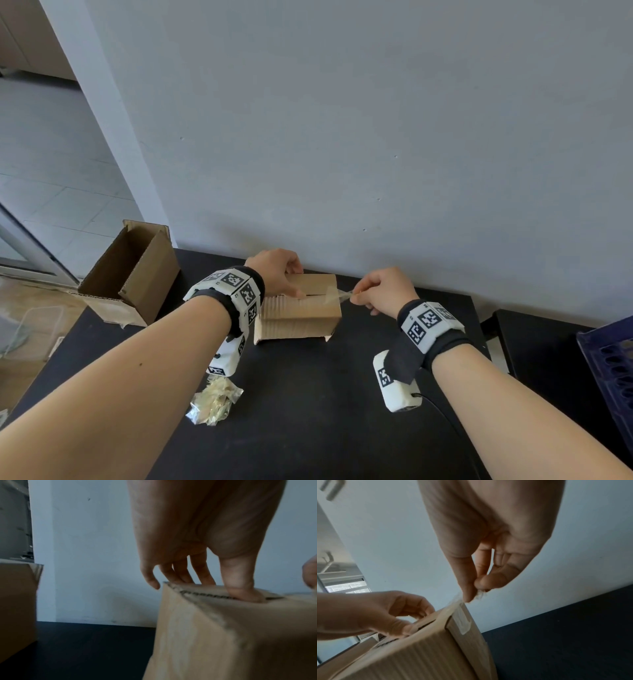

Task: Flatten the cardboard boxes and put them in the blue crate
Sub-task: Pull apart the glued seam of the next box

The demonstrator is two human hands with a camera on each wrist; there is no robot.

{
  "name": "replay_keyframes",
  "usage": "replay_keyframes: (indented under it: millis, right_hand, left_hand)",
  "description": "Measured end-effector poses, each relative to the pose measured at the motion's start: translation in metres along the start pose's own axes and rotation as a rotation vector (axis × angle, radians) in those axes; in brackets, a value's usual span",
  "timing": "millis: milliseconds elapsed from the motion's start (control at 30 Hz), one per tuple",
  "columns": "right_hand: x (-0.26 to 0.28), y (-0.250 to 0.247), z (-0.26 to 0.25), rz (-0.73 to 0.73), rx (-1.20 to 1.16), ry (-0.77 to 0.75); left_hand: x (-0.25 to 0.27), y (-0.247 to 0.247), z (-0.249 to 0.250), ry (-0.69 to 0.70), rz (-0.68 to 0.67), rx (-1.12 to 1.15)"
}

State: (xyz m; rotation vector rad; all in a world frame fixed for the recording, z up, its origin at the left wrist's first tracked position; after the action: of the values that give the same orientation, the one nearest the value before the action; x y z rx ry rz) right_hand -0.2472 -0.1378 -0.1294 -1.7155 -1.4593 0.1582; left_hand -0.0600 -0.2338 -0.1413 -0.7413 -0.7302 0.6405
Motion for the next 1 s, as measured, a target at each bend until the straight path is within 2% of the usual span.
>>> replay_keyframes:
  millis: [100,200,300,467,633,733,900,1000]
  right_hand:
    - [0.001,0.002,0.004,0.010,-0.091,0.009]
    - [0.002,0.005,0.005,0.032,-0.187,0.009]
    - [0.004,0.002,0.009,0.043,-0.279,0.007]
    - [0.002,-0.009,0.029,0.054,-0.207,0.071]
    - [0.006,-0.033,0.070,0.207,-0.227,0.257]
    - [0.018,-0.055,0.093,0.309,-0.265,0.310]
    - [0.023,-0.062,0.087,0.260,-0.359,0.190]
    - [0.026,-0.057,0.061,0.170,-0.491,0.048]
  left_hand:
    - [-0.002,-0.003,0.024,0.075,-0.008,-0.128]
    - [-0.006,0.005,0.047,0.113,-0.098,-0.165]
    - [-0.009,0.020,0.057,0.086,-0.163,-0.198]
    - [-0.013,0.022,0.061,0.044,-0.199,-0.290]
    - [-0.013,0.021,0.061,-0.001,-0.222,-0.289]
    - [-0.011,0.021,0.061,-0.007,-0.218,-0.272]
    - [-0.008,0.019,0.066,0.012,-0.204,-0.233]
    - [-0.006,0.011,0.074,0.036,-0.045,0.012]
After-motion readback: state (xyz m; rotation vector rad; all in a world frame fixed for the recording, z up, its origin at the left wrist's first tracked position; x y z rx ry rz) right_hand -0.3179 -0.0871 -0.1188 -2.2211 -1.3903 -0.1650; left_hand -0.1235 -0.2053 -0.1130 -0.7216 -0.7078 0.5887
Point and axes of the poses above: each hand's wrist, its own x-axis away from the middle knuckle, its own y-axis out of the palm, z = x × y, the point moved 4 cm from there along -x, towards the middle knuckle, and after that the axes turned 3 degrees about -z, right-handed, at the moved point
